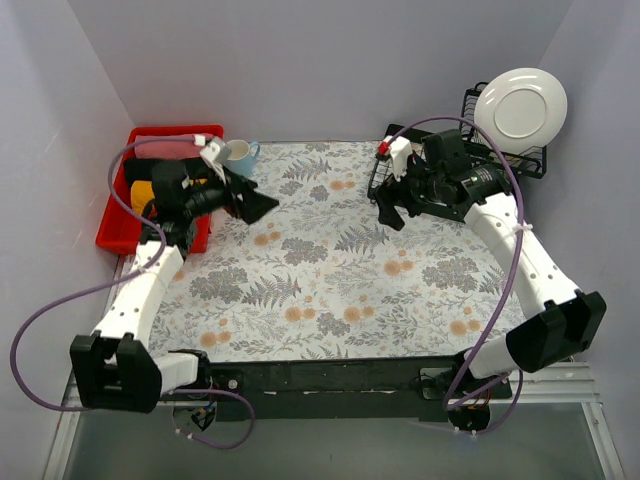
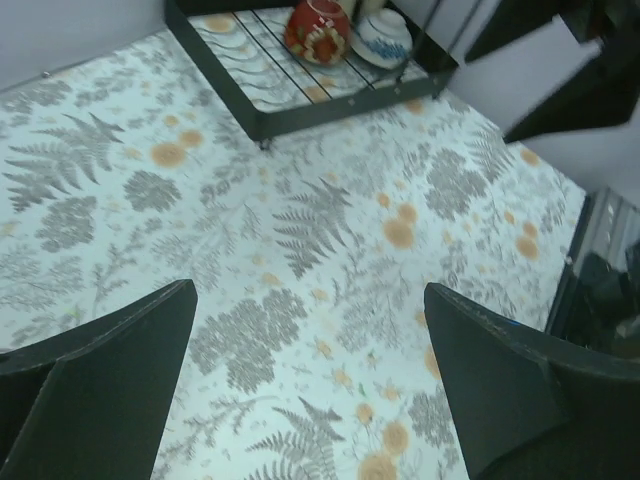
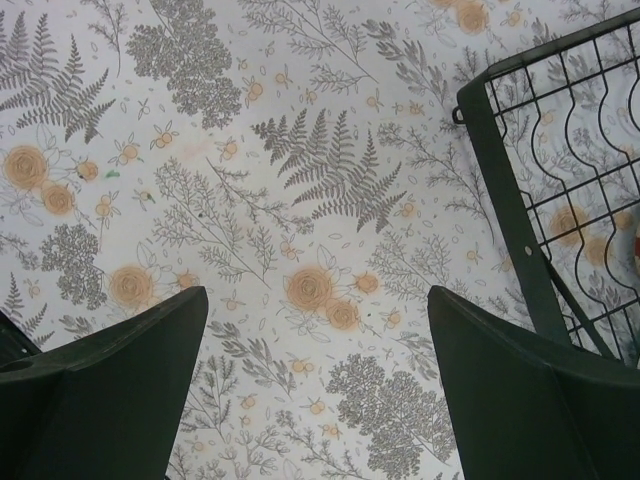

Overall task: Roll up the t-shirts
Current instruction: Reset both arms

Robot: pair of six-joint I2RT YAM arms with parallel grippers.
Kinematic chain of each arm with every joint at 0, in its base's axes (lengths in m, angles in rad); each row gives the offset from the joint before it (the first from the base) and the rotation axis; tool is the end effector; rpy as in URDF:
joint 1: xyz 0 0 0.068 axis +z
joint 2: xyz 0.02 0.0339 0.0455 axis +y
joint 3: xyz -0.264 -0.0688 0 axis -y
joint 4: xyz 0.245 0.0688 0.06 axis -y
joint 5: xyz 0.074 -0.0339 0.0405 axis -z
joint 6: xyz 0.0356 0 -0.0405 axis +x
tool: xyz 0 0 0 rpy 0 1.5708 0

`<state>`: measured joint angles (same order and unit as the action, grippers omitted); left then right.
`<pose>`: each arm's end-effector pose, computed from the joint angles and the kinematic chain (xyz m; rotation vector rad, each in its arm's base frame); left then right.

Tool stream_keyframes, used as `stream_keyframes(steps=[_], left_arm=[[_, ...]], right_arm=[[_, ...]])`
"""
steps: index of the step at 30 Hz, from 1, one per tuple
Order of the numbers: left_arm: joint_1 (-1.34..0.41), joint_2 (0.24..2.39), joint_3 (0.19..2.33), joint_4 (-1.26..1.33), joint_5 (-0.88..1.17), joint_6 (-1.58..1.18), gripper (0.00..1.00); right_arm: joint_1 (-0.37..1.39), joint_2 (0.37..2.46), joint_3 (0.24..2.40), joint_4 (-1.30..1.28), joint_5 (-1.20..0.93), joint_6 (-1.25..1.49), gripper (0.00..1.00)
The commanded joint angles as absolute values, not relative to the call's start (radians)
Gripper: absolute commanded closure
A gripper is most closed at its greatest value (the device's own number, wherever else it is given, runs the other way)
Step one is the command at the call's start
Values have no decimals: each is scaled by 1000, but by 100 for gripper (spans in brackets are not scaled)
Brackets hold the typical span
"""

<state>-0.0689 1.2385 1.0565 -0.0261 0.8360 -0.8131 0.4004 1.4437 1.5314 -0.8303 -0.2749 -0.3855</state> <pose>0.2790 -0.0457 0.3575 -0.0507 1.9206 -1.3517 0.2772 0.1278 0.3834 -1.0084 2.0681 0.3252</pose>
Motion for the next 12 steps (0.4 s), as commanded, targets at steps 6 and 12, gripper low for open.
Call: stream_keyframes(steps=[6, 12], left_arm=[[-101, 1032, 853, -155, 868, -635, 2], [-101, 1043, 825, -181, 847, -672, 2]], right_arm=[[400, 1332, 1372, -749, -287, -368, 2], [400, 1275, 1261, -695, -319, -379, 1]])
